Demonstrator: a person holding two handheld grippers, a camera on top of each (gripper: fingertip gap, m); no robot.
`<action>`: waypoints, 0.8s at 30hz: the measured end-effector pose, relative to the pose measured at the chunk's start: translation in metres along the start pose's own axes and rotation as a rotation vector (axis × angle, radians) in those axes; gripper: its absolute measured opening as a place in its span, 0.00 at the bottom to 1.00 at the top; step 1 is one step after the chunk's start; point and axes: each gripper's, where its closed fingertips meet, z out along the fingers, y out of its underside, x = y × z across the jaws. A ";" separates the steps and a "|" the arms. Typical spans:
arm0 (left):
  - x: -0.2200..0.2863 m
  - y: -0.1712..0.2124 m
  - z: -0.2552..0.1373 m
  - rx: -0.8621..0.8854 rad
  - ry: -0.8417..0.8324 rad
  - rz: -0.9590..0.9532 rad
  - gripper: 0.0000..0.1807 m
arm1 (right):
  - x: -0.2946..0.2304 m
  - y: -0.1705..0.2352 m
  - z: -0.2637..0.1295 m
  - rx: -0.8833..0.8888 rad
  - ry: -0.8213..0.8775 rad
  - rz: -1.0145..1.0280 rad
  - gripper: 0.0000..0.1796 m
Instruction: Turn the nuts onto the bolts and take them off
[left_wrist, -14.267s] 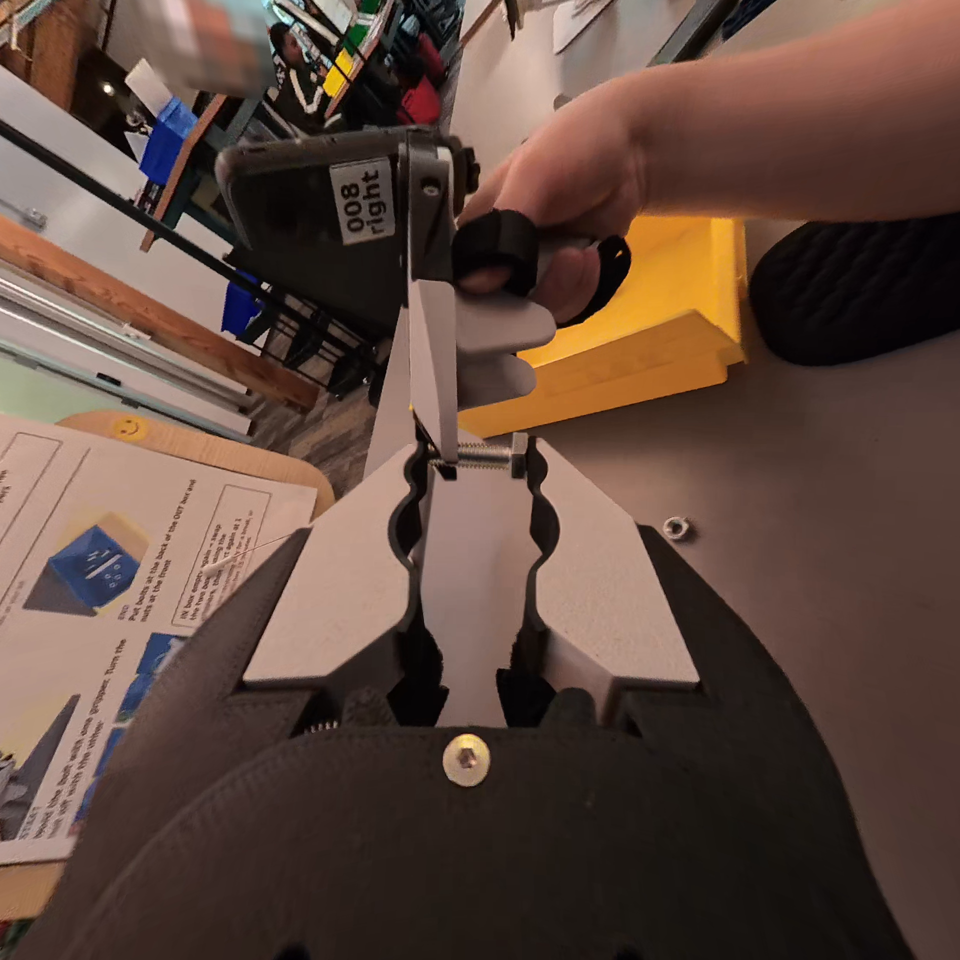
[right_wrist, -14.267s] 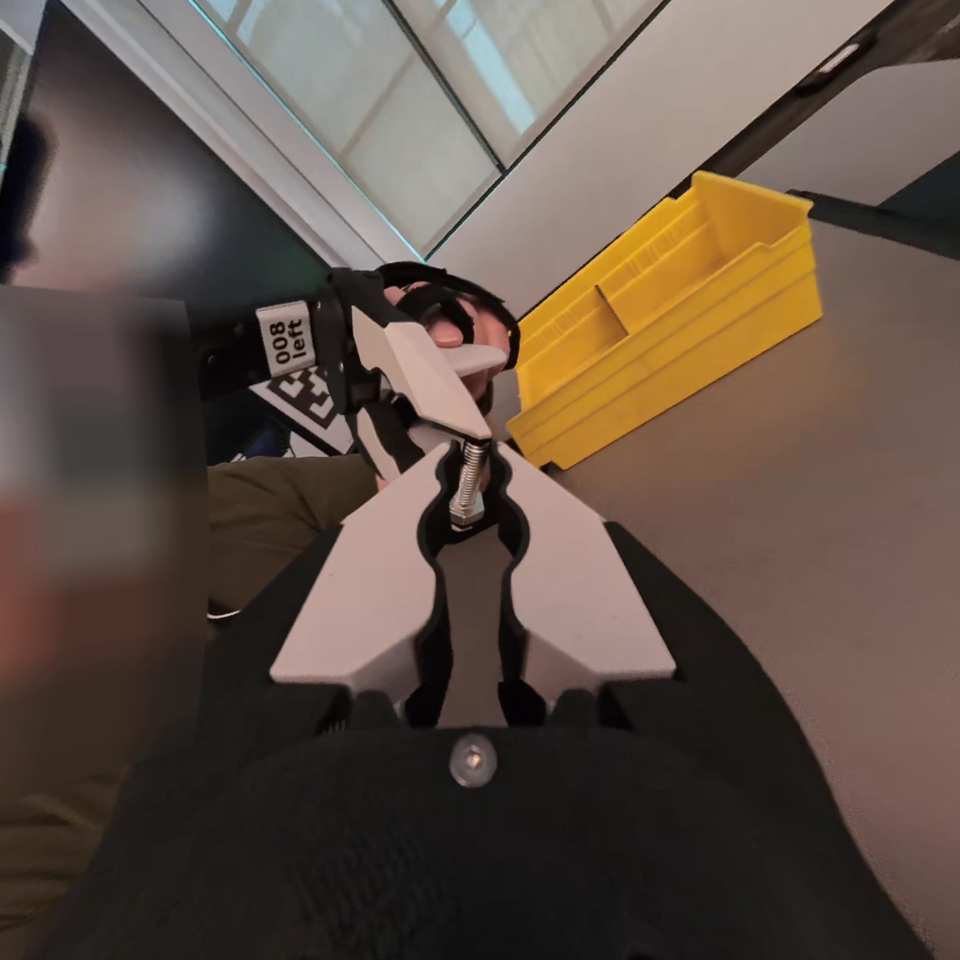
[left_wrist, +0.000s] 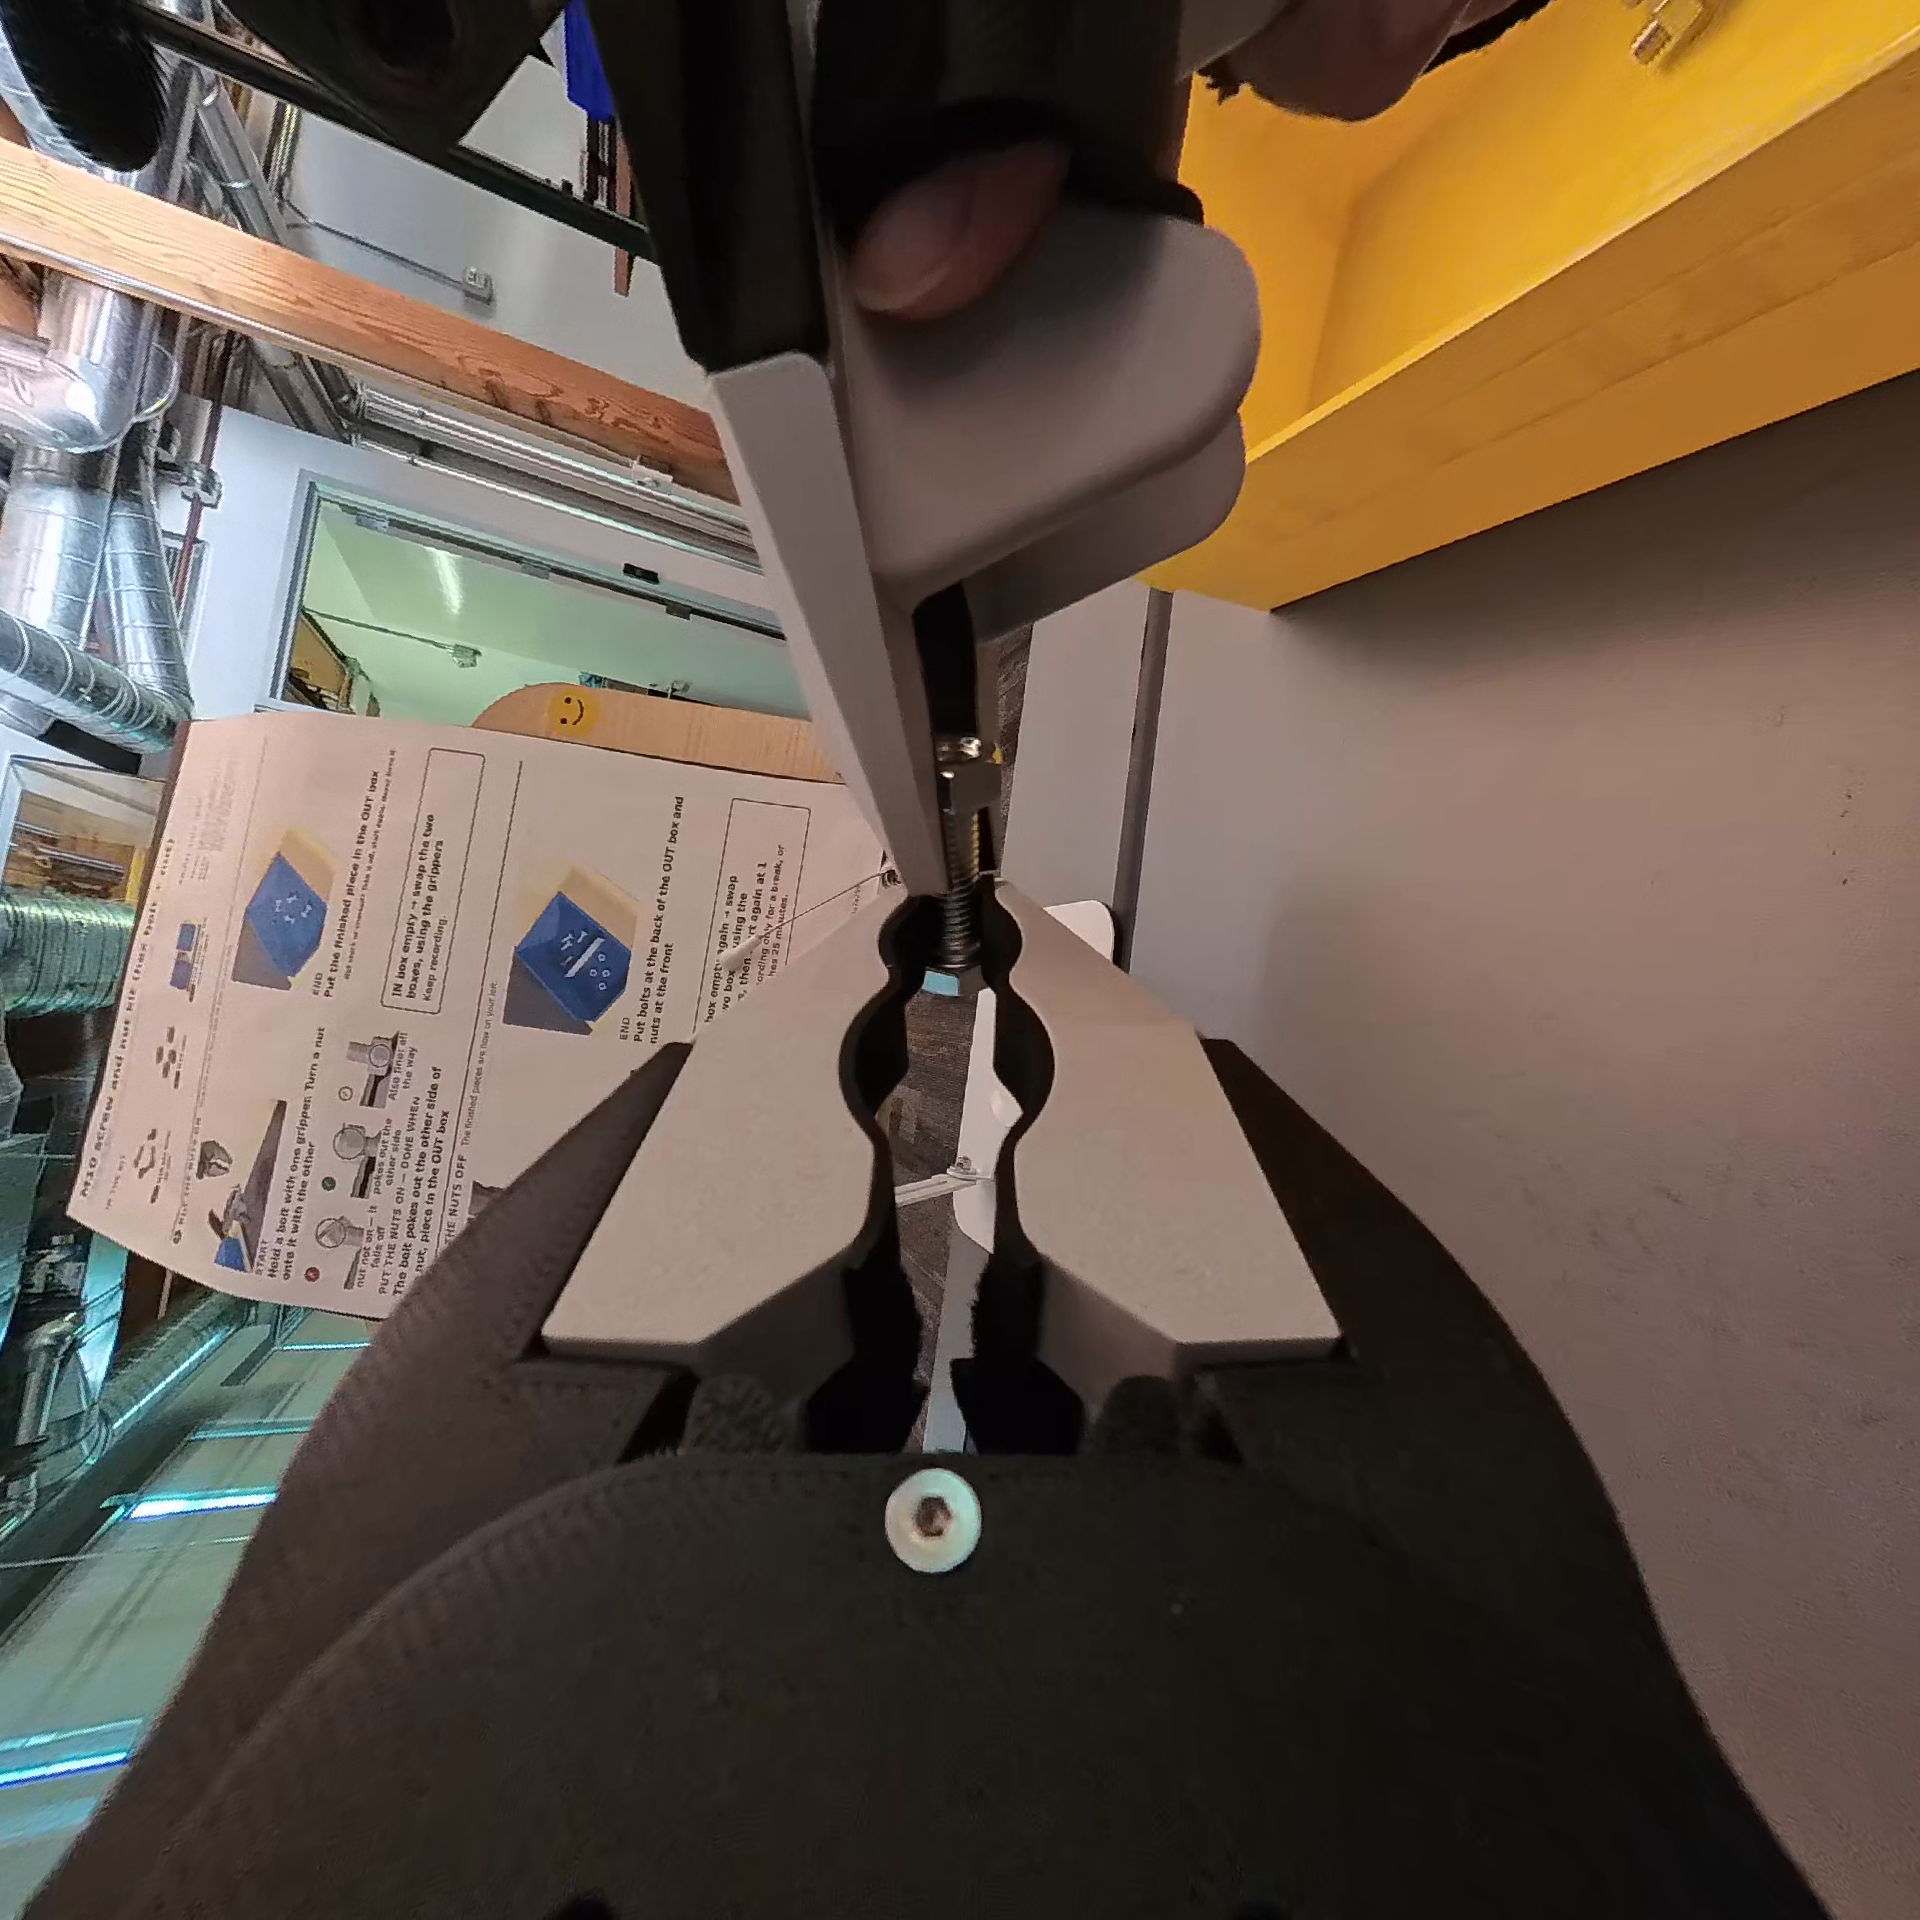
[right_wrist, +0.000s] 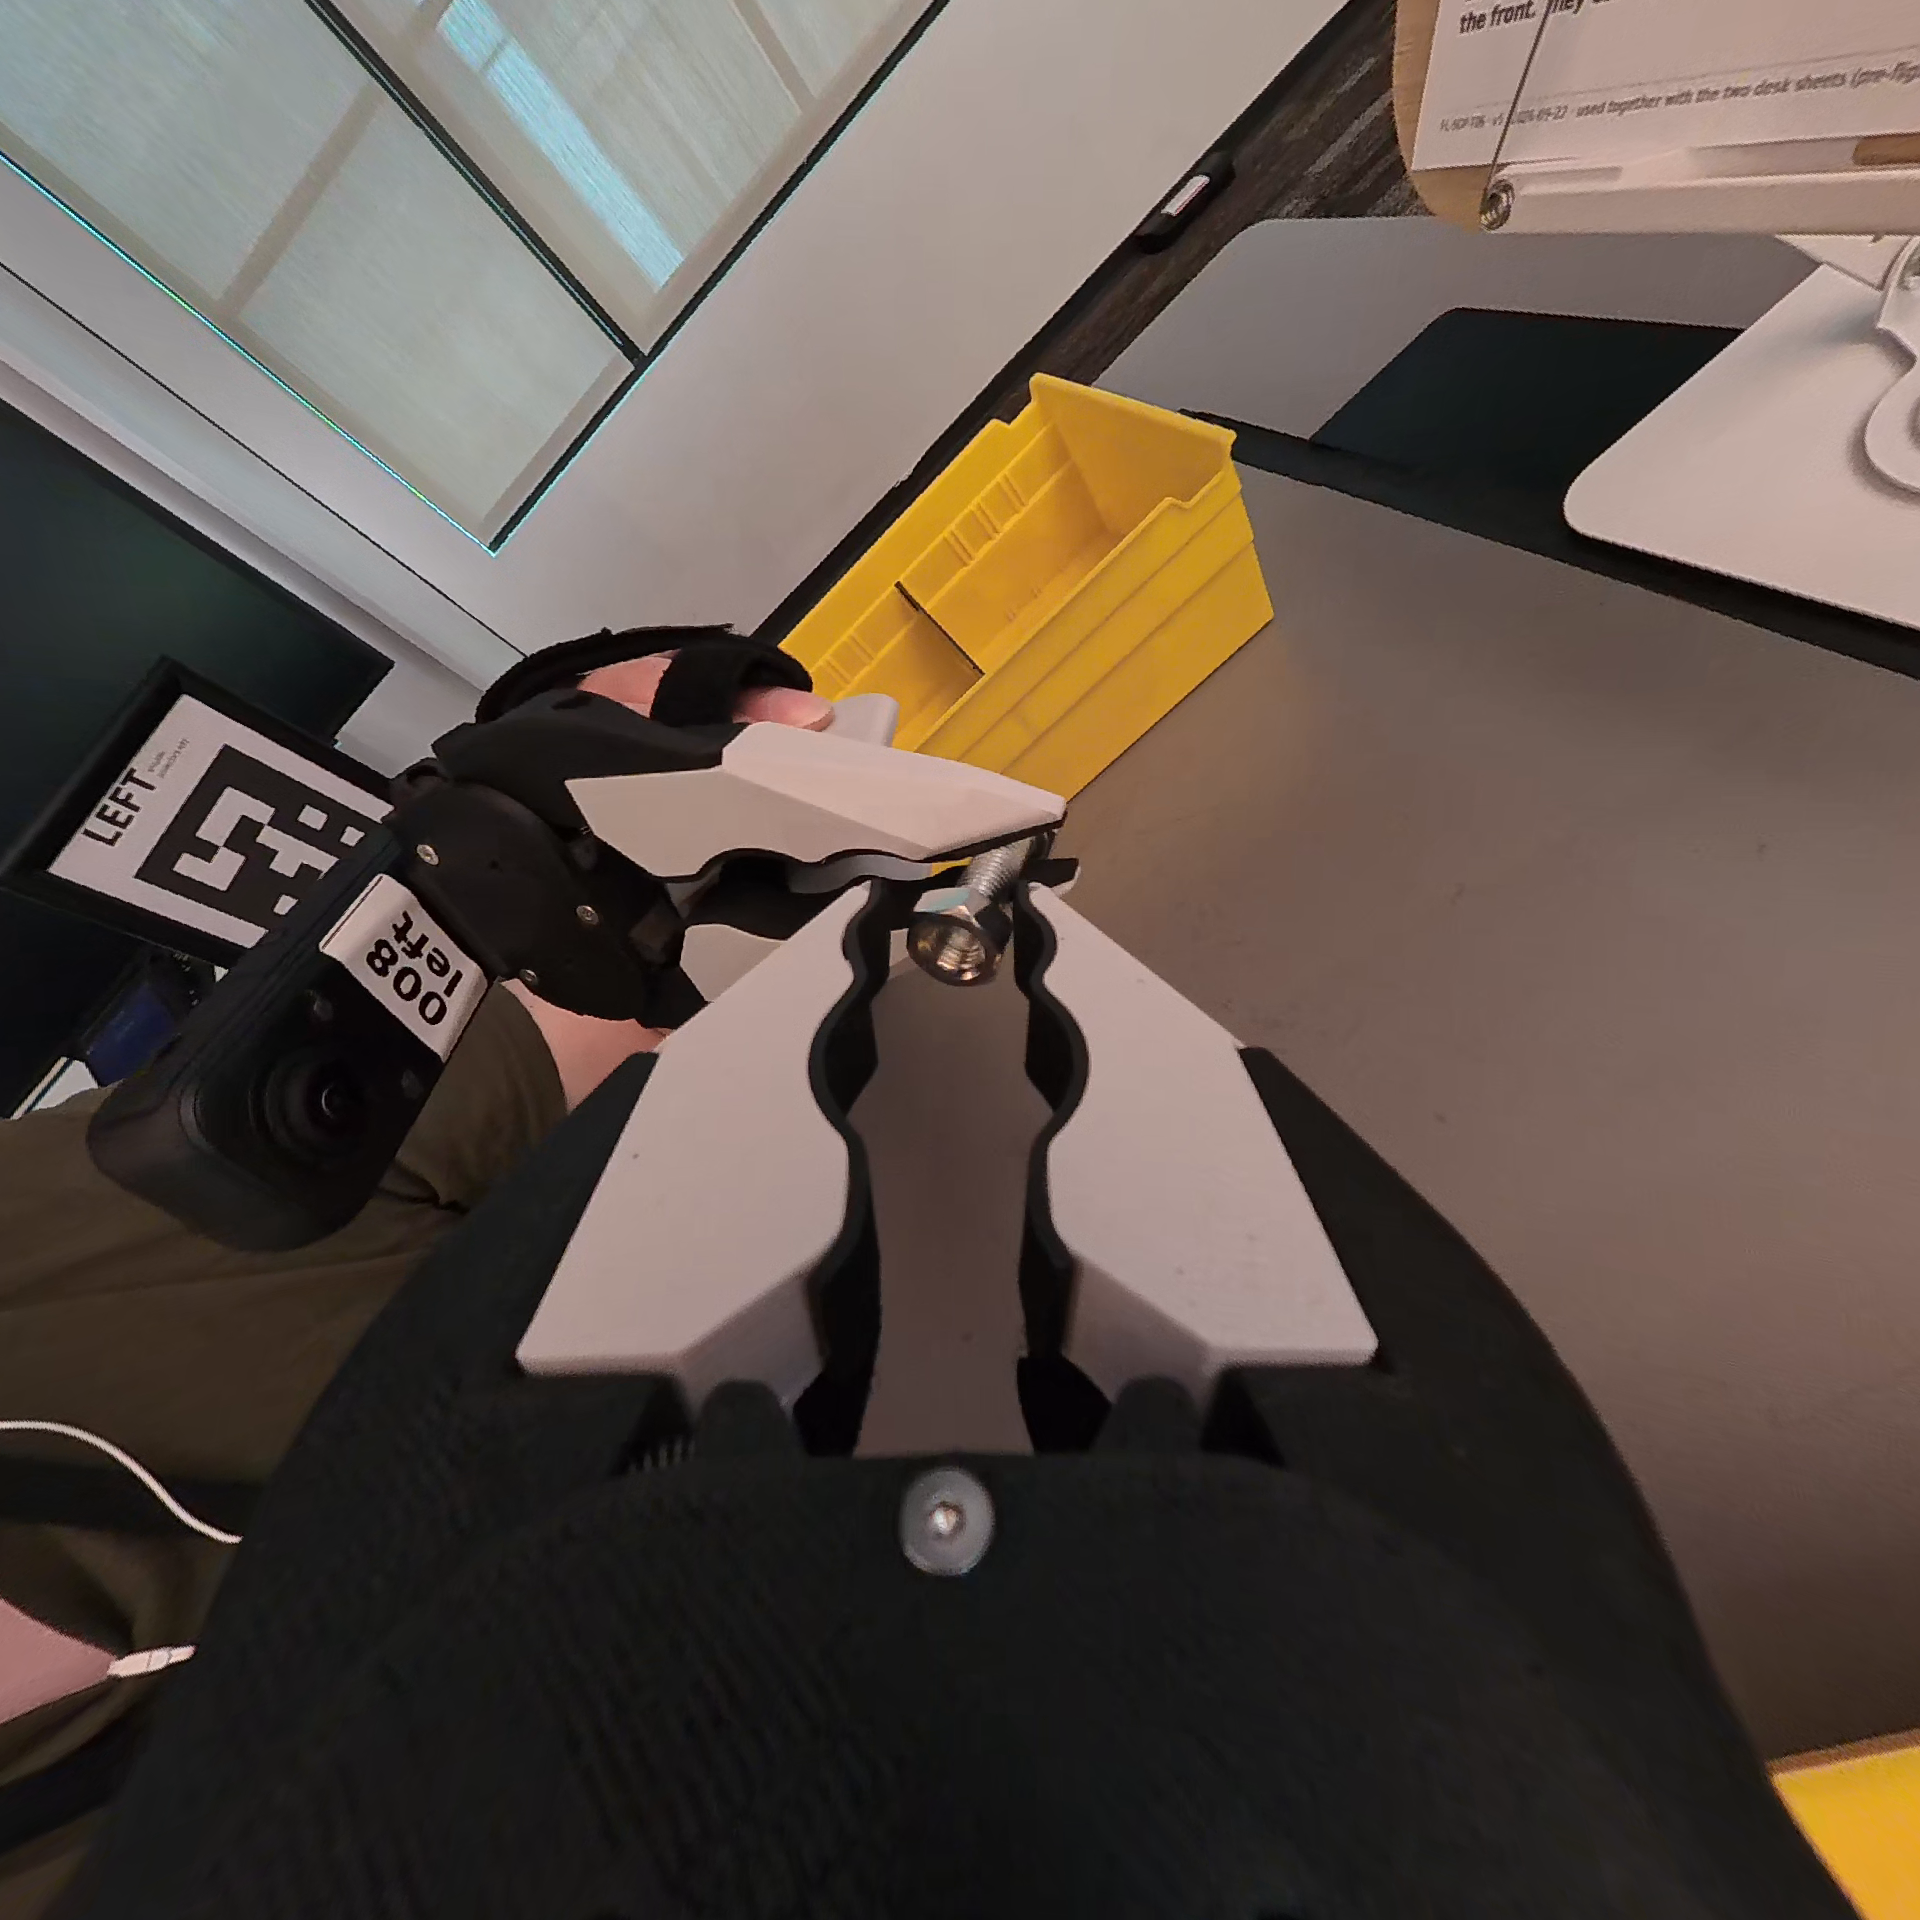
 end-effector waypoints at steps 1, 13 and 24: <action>0.000 0.000 0.000 0.000 0.001 -0.001 0.04 | 0.000 0.000 0.000 0.000 0.000 0.000 0.13; 0.000 0.000 0.000 -0.003 0.006 -0.006 0.04 | 0.000 0.000 -0.001 0.000 0.003 -0.008 0.13; 0.000 0.000 0.000 0.004 0.011 -0.019 0.04 | -0.001 -0.003 -0.003 0.013 0.000 -0.016 0.13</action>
